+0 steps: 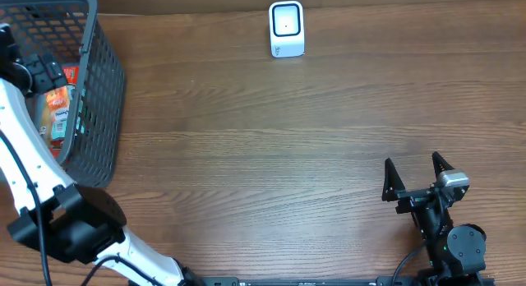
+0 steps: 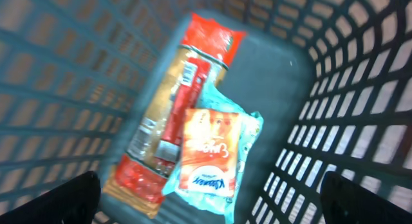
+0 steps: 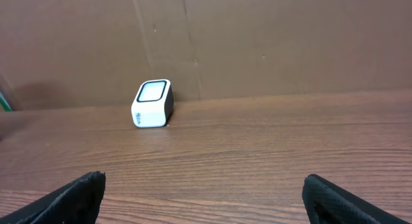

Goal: Scan the item barcode
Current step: 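Lower the left gripper into the basket and grasp a green-and-orange package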

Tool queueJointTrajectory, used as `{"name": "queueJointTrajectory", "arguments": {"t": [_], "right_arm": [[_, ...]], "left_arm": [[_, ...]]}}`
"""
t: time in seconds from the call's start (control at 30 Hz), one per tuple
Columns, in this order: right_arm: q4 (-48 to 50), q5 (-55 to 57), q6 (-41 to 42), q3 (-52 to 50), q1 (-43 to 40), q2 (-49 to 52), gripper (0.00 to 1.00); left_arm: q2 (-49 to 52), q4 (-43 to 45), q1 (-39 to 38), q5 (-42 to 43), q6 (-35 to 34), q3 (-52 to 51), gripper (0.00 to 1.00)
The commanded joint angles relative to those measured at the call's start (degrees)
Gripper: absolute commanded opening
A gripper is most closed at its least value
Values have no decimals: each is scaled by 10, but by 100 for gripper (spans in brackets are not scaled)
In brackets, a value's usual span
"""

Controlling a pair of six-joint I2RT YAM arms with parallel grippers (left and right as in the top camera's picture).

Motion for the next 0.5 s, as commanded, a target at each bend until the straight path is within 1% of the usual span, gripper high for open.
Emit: {"name": "queueJointTrajectory", "arguments": {"t": [0.0,0.47], "right_arm": [[2,-2,-4,-6,-1,-5,100],[2,-2,-4,-6,-1,-5,100]], "left_arm": [[29,-6,3,24,19,6,100],[110,-9,12,35,19,6,100]]}}
